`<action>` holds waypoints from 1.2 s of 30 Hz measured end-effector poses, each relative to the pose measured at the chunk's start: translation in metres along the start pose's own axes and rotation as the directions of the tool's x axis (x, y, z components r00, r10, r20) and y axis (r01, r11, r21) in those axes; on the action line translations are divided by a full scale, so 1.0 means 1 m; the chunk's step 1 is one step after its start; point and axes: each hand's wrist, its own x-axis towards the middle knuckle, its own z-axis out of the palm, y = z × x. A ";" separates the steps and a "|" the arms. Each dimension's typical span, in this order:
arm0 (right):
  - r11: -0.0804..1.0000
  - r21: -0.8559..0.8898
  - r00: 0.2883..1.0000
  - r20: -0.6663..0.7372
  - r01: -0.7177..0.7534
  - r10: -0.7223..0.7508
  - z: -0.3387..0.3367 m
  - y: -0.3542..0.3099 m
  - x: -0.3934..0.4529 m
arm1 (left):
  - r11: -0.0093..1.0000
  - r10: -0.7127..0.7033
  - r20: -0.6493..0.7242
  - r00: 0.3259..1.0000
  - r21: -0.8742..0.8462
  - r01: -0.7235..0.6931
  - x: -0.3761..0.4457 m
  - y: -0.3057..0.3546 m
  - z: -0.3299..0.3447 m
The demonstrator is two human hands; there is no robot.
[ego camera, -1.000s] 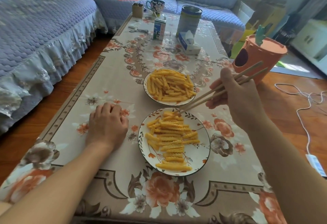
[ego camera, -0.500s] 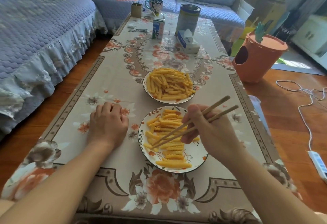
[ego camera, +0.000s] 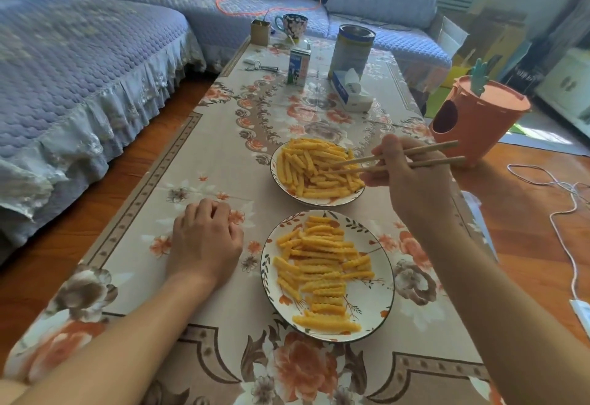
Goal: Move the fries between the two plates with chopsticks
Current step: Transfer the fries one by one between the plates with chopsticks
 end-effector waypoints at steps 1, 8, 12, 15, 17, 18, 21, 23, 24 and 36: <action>1.000 -0.001 1.000 -0.013 0.010 -0.010 0.009 0.004 0.006 | 1.000 -0.001 0.002 1.000 0.000 0.001 0.000 0.000 0.001; 0.994 -0.111 0.999 -0.051 0.007 -0.013 0.056 0.018 0.029 | 1.000 0.004 -0.008 1.000 0.010 -0.004 0.000 -0.002 0.002; 0.982 -0.186 0.999 -0.034 0.027 -0.034 0.055 0.014 0.027 | 1.000 -0.002 -0.005 1.000 -0.012 0.001 0.000 -0.001 0.001; 0.991 -0.131 0.997 -0.075 0.000 -0.010 0.035 -0.002 0.022 | 1.000 -0.001 -0.008 1.000 -0.017 0.001 0.001 -0.001 0.001; 0.996 -0.092 0.998 -0.063 -0.018 0.012 0.015 -0.012 0.017 | 1.000 -0.004 -0.008 1.000 -0.016 0.004 0.000 -0.001 0.000; 0.997 -0.069 0.999 -0.033 -0.032 0.030 0.004 -0.017 0.013 | 1.000 -0.005 -0.008 1.000 -0.017 0.005 0.000 -0.001 0.000; 0.996 -0.022 0.993 0.075 -0.089 0.090 -0.028 -0.023 -0.008 | 1.000 -0.007 -0.005 1.000 -0.015 0.007 -0.001 0.000 -0.001; 0.992 -0.021 0.984 0.123 -0.128 0.130 -0.046 -0.023 -0.026 | 1.000 -0.006 -0.002 1.000 -0.008 0.006 -0.001 0.000 -0.001; 0.990 -0.030 0.979 0.143 -0.140 0.143 -0.052 -0.022 -0.035 | 1.000 -0.007 -0.001 1.000 -0.007 0.007 -0.001 0.000 -0.001; 0.990 -0.103 0.980 0.163 -0.097 0.113 -0.066 -0.002 -0.069 | 1.000 -0.013 -0.003 1.000 0.006 0.013 -0.001 0.001 -0.001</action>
